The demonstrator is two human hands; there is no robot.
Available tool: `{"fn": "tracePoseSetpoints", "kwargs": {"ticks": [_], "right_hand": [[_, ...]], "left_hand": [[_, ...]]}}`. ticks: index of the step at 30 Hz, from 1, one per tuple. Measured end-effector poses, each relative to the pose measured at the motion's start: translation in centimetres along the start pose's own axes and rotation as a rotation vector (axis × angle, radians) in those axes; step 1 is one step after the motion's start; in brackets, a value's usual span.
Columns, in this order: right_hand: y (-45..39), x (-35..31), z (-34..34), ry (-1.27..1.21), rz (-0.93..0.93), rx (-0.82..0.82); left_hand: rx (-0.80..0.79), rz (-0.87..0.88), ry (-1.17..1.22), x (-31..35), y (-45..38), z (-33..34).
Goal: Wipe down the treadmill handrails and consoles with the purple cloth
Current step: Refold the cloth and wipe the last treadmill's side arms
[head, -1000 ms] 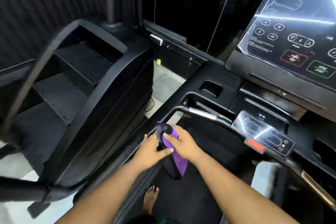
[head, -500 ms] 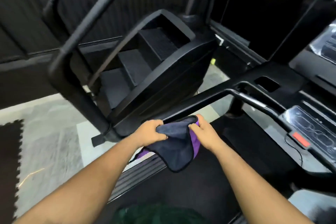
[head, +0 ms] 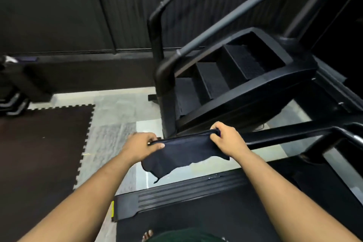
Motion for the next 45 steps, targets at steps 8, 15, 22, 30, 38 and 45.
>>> {"fn": "tracePoseSetpoints", "kwargs": {"ticks": [8, 15, 22, 30, 38, 45], "right_hand": [[-4.5, -8.6, 3.7, 0.088, 0.235, 0.053], [-6.8, -9.7, 6.0, -0.578, 0.124, -0.172], [-10.3, -8.2, 7.0, -0.547, -0.037, -0.126], [-12.4, -5.5, 4.4, -0.667, -0.019, 0.079], [-16.0, -1.6, 0.3, -0.303, 0.105, 0.328], [-23.1, 3.6, 2.5, -0.397, 0.091, 0.597]], "left_hand": [[0.159, -0.18, 0.365, -6.0, 1.3, -4.7], [0.134, -0.275, 0.478, -3.7, -2.8, -6.3], [-0.194, -0.068, 1.007, 2.2, -8.5, -5.1], [-0.244, 0.045, 1.027, 8.1, -14.2, -4.9], [-0.361, 0.276, 0.737, 10.9, -24.4, -6.0], [-0.495, 0.579, 0.514, 6.5, -40.1, 1.0]]}}
Point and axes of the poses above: each hand's wrist, its own y-axis away from the middle knuckle, its own z-axis out of the palm, x = y × z, the point moved 2 cm from there along -y, towards the middle knuckle, and after that the axes turned 13 degrees about -x, right-handed, at the moved point
